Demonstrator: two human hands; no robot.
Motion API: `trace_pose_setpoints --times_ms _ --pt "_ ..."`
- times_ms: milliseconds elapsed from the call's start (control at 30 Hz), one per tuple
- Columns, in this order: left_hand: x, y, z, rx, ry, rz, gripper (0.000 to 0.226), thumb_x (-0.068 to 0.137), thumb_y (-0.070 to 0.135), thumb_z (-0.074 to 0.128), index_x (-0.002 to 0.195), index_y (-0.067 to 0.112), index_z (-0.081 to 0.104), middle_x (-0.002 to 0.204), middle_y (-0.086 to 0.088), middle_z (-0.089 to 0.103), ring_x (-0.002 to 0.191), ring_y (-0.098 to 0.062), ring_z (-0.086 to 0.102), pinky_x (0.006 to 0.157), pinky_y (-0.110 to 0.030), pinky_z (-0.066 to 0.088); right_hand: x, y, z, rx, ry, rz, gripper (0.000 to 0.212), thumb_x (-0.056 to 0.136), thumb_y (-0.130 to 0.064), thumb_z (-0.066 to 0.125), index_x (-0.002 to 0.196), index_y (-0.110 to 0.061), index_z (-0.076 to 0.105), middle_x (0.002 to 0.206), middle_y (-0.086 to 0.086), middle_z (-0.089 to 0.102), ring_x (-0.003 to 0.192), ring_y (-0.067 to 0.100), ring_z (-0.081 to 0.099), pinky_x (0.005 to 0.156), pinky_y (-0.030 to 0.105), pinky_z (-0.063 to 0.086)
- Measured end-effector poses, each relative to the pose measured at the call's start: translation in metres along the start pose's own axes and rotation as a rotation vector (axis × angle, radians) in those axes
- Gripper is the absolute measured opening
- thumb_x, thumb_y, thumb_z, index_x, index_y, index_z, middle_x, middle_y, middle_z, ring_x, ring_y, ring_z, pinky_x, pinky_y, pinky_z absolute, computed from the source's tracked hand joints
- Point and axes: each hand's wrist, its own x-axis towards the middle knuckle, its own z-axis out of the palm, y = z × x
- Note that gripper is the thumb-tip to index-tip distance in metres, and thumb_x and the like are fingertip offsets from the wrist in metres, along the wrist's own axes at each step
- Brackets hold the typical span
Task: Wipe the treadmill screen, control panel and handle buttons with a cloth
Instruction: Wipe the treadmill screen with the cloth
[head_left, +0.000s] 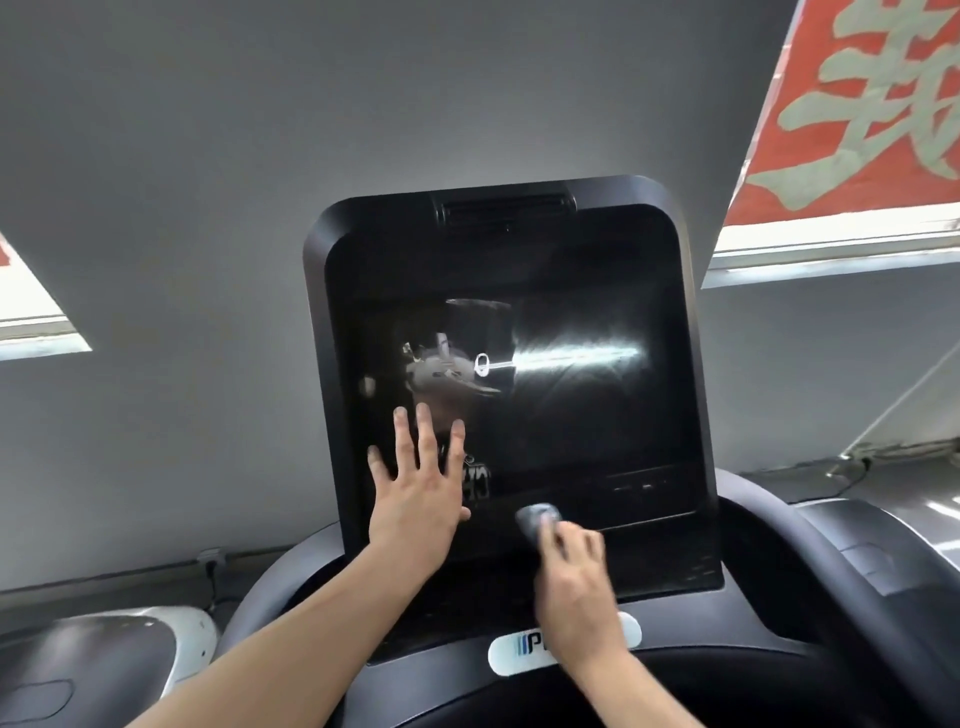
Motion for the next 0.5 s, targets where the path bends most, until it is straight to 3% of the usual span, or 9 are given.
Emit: trace_pose_setpoints --times_ms 100,267,433,500 --pt "0.0 -0.001 0.001 0.005 0.008 0.004 0.115 0.097 0.063 0.057 0.16 0.019 -0.028 0.155 -0.029 -0.046 0.148 -0.053 -0.034 0.122 -0.072 0.013 0.001 0.003 -0.004 0.022 -0.066 -0.185 0.064 0.075 0.008 0.072 0.138 0.002 0.062 0.117 0.005 0.058 0.096 0.027 0.056 0.081 0.035 0.06" --pt "0.0 -0.001 0.001 0.004 0.001 -0.003 0.115 0.098 0.062 0.057 0.159 0.019 -0.03 0.157 -0.028 -0.045 0.147 -0.052 -0.038 0.123 -0.072 0.012 -0.002 0.034 -0.014 -0.051 0.047 0.092 0.061 0.073 0.01 0.075 0.133 0.009 0.064 0.111 0.014 0.06 0.091 0.031 0.051 0.078 0.044 0.059" --pt "-0.002 0.0 0.0 -0.006 -0.007 -0.01 0.116 0.097 0.062 0.058 0.159 0.021 -0.031 0.158 -0.027 -0.044 0.146 -0.05 -0.04 0.123 -0.072 0.011 -0.004 0.001 0.001 -0.034 -0.069 -0.291 0.052 0.082 -0.004 0.06 0.133 -0.001 0.065 0.107 0.004 0.057 0.084 0.027 0.052 0.076 0.039 0.058" --pt "-0.002 0.0 -0.003 -0.007 -0.011 -0.009 0.115 0.098 0.061 0.058 0.158 0.022 -0.031 0.158 -0.025 -0.045 0.146 -0.048 -0.042 0.124 -0.071 0.01 0.009 0.025 -0.011 -0.08 -0.031 -0.202 0.051 0.085 -0.003 0.063 0.136 -0.001 0.064 0.109 0.005 0.057 0.088 0.026 0.053 0.078 0.039 0.058"
